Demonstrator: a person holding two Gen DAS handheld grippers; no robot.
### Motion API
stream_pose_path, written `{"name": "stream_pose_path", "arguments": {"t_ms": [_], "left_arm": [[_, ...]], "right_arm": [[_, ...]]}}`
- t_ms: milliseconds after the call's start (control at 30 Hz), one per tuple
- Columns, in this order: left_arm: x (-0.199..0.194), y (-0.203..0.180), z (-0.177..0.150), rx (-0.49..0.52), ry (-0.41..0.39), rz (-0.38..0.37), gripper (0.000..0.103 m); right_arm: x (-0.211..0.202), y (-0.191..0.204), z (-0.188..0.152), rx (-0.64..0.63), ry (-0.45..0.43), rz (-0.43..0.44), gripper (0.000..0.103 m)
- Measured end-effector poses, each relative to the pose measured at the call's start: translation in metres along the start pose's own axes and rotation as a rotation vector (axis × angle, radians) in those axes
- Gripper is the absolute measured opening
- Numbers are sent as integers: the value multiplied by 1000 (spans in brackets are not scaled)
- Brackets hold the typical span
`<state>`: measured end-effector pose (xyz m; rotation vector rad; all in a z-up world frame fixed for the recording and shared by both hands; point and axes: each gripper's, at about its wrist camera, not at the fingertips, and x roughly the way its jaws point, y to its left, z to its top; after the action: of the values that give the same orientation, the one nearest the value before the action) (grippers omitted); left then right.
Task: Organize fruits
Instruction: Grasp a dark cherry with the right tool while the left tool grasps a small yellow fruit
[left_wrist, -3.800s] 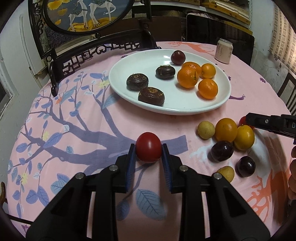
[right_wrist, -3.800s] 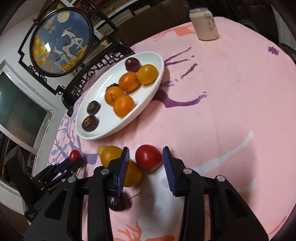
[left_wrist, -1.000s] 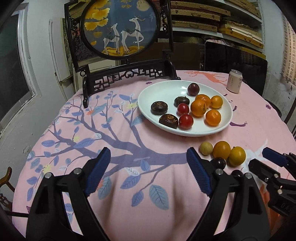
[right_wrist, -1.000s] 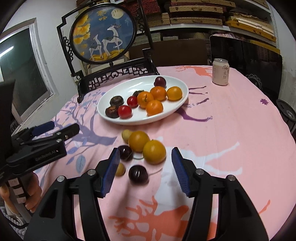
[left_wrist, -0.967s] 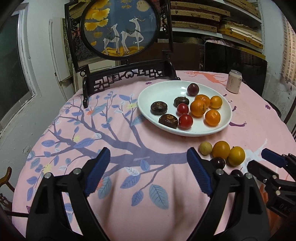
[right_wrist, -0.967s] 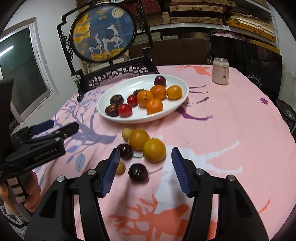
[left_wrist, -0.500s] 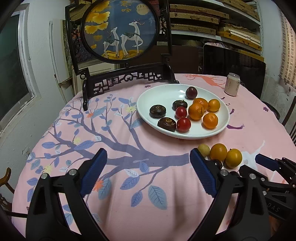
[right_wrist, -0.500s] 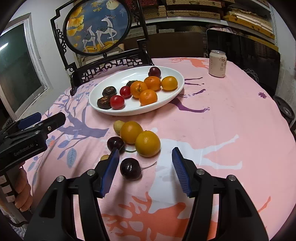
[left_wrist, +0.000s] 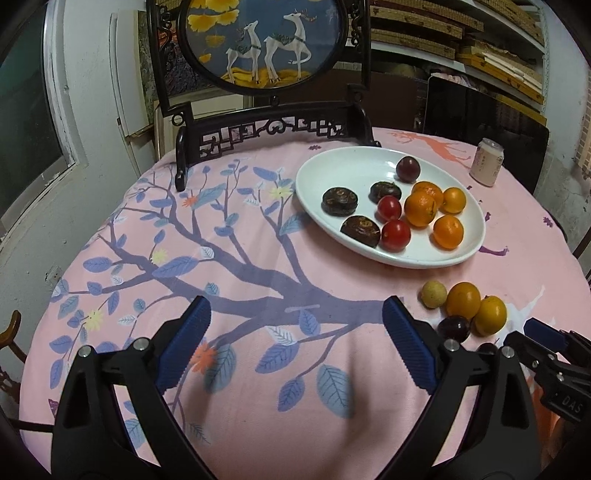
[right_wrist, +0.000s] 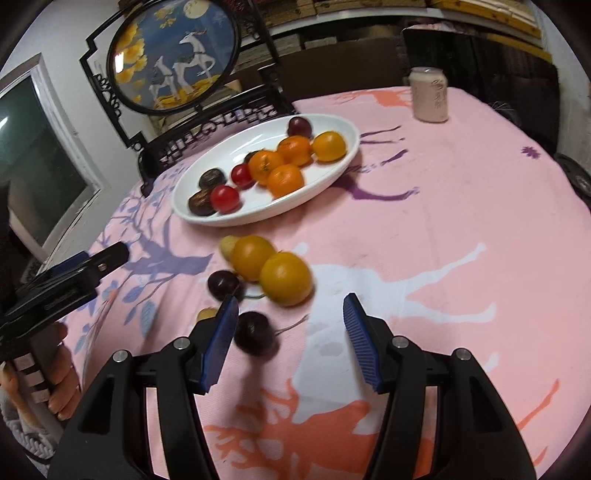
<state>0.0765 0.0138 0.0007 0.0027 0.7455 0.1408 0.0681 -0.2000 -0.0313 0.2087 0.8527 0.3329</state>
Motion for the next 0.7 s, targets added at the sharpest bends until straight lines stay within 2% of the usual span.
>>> {"name": "stream_pose_path", "arguments": {"t_ms": [167, 300, 400, 467, 533, 567, 600, 700], "left_arm": [[3, 1, -1, 0, 14, 9, 96], [4, 0, -1, 3, 16, 10, 96], [5, -2, -2, 12, 20, 12, 96], [7, -5, -3, 25, 25, 13, 96], [8, -8, -4, 39, 30, 16, 96], [8, -11, -5, 52, 31, 17, 96], [9, -13, -6, 59, 32, 16, 96], [9, -20, -9, 91, 38, 3, 96]], "right_arm": [[-1, 18, -6, -85, -4, -35, 59], [7, 24, -10, -123, 24, -53, 50], [12, 30, -13, -153, 35, -56, 49], [18, 36, -15, -188, 38, -88, 48], [26, 39, -17, -209, 65, -105, 42], [26, 39, -16, -209, 59, -102, 33], [26, 38, -16, -206, 59, -86, 28], [25, 40, -18, -214, 64, -70, 27]]}}
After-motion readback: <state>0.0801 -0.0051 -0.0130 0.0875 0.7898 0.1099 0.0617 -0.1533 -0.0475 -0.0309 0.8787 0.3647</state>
